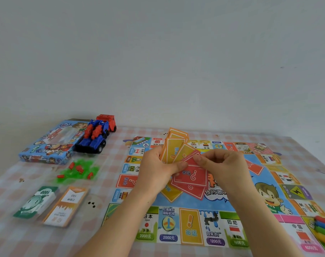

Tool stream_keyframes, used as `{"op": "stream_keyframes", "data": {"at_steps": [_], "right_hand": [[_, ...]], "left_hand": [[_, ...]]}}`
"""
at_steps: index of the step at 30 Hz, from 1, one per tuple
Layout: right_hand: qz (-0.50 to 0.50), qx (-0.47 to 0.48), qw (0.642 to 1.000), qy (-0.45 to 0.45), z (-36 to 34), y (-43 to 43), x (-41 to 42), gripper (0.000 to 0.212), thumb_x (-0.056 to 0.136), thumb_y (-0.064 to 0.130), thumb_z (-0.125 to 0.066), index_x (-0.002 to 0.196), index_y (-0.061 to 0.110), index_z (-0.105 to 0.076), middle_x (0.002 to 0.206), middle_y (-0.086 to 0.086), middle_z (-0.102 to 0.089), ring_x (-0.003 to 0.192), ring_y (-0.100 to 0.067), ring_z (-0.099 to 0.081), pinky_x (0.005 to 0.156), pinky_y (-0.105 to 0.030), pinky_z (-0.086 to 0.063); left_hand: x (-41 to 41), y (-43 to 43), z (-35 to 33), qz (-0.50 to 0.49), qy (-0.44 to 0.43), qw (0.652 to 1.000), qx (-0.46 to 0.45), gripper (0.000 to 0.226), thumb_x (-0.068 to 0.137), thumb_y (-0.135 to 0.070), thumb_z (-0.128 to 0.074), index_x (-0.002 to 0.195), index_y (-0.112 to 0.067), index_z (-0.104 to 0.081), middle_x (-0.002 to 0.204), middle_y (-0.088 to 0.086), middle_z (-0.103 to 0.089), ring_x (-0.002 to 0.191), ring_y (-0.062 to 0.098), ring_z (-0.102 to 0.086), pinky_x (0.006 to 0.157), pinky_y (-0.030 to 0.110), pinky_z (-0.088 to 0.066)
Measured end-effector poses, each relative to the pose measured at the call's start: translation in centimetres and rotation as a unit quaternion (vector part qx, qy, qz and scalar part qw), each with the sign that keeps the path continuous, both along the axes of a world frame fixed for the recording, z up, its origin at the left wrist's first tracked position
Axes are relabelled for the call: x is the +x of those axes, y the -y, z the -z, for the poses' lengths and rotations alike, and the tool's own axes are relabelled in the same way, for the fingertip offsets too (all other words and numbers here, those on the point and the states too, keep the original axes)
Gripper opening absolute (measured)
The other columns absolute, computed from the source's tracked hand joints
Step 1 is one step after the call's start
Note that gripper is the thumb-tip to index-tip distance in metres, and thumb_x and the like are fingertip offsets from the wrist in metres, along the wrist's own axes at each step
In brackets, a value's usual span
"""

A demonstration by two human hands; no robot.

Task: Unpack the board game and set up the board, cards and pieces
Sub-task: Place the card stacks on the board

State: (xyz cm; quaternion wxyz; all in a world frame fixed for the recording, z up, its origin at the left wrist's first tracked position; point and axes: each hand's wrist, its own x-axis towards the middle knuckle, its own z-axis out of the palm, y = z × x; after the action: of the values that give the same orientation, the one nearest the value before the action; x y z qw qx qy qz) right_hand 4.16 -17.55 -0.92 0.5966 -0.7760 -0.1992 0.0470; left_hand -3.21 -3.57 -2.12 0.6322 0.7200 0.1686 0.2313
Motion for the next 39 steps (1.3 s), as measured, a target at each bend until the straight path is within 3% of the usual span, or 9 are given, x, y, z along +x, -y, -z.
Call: {"op": "stream_keyframes", "data": {"at_steps": [3,6,9,15,21,25,30,36,39], "right_hand": [[-0.021,0.003,1.0,0.017,0.0,0.0,0.0,0.007,0.077,0.018,-0.075,0.073,0.019,-0.07,0.071,0.0,-0.072,0.063,-0.014,-0.071,0.054,-0.023,-0.056],[-0.026,0.007,0.999,0.027,0.0,0.0,-0.1,0.014,0.079,0.013,-0.074,0.076,0.026,-0.07,0.074,0.005,-0.072,0.065,-0.01,-0.07,0.054,-0.019,-0.056],[-0.031,0.02,0.999,0.013,0.0,0.0,0.0,0.012,0.08,0.011,-0.073,0.086,0.022,-0.073,0.077,0.006,-0.073,0.068,-0.01,-0.071,0.056,-0.019,-0.056],[-0.051,0.022,0.998,-0.003,-0.3,0.0,-0.3,0.011,0.076,0.029,-0.074,0.082,0.02,-0.072,0.073,0.003,-0.074,0.065,-0.012,-0.071,0.055,-0.021,-0.057],[-0.091,-0.043,0.994,0.032,-0.6,0.7,0.0,0.01,0.078,0.025,-0.074,0.085,0.019,-0.07,0.069,0.0,-0.072,0.062,-0.006,-0.069,0.051,-0.016,-0.05],[-0.105,-0.166,0.977,0.081,-0.2,0.5,-0.2,0.02,0.072,0.024,-0.081,0.077,0.035,-0.065,0.074,0.01,-0.071,0.065,-0.004,-0.068,0.06,-0.022,-0.056],[-0.084,-0.203,0.965,0.142,0.0,0.3,-0.1,0.027,0.076,0.023,-0.077,0.069,0.04,-0.057,0.075,0.017,-0.067,0.056,0.006,-0.058,0.05,-0.008,-0.043],[-0.071,-0.158,0.976,0.134,-0.1,0.4,-0.3,0.019,0.078,0.016,-0.075,0.074,0.031,-0.065,0.072,0.01,-0.068,0.053,0.005,-0.058,0.048,-0.012,-0.046],[-0.01,-0.092,0.988,0.126,-0.3,0.6,-0.1,0.011,0.079,0.014,-0.074,0.078,0.023,-0.068,0.067,0.004,-0.067,0.042,-0.002,-0.056,0.042,-0.014,-0.044]], "left_hand": [[0.0,-0.2,0.1,0.0,-0.002,1.0,0.007,0.029,0.068,-0.013,-0.083,0.09,-0.023,-0.066,0.084,-0.004,-0.074,0.07,0.01,-0.071,0.058,0.022,-0.057],[0.1,-0.2,0.2,0.003,0.0,1.0,0.006,0.029,0.068,-0.013,-0.083,0.09,-0.021,-0.067,0.083,-0.003,-0.074,0.07,0.011,-0.071,0.057,0.021,-0.056],[0.1,-0.2,0.2,0.001,0.0,1.0,0.003,0.029,0.068,-0.013,-0.083,0.089,-0.022,-0.066,0.082,-0.003,-0.074,0.069,0.01,-0.071,0.055,0.02,-0.055],[0.1,-0.2,0.2,-0.009,-0.002,1.0,0.008,0.028,0.068,-0.018,-0.084,0.09,-0.023,-0.067,0.081,-0.004,-0.074,0.067,0.009,-0.071,0.054,0.02,-0.054],[0.0,-0.6,0.3,-0.018,-0.001,1.0,0.015,0.03,0.066,-0.018,-0.085,0.088,-0.027,-0.065,0.086,-0.004,-0.074,0.073,0.011,-0.071,0.065,0.029,-0.059],[-0.1,-0.6,0.2,-0.017,-0.004,1.0,-0.005,0.027,0.069,-0.018,-0.083,0.087,-0.026,-0.065,0.082,-0.005,-0.074,0.07,0.012,-0.071,0.062,0.027,-0.059],[0.0,-0.5,0.0,-0.007,-0.004,0.998,-0.059,0.013,0.08,-0.031,-0.072,0.09,-0.024,-0.068,0.082,-0.008,-0.074,0.071,0.015,-0.072,0.067,0.032,-0.06],[-0.1,-1.4,-0.3,-0.044,0.038,0.991,-0.116,0.016,0.087,-0.029,-0.065,0.092,-0.015,-0.069,0.08,0.0,-0.074,0.068,0.014,-0.071,0.054,0.024,-0.056],[-0.1,-2.7,0.0,-0.109,0.044,0.993,-0.033,0.019,0.089,-0.033,-0.063,0.093,-0.016,-0.068,0.086,0.003,-0.073,0.069,0.016,-0.07,0.06,0.035,-0.058]]}}
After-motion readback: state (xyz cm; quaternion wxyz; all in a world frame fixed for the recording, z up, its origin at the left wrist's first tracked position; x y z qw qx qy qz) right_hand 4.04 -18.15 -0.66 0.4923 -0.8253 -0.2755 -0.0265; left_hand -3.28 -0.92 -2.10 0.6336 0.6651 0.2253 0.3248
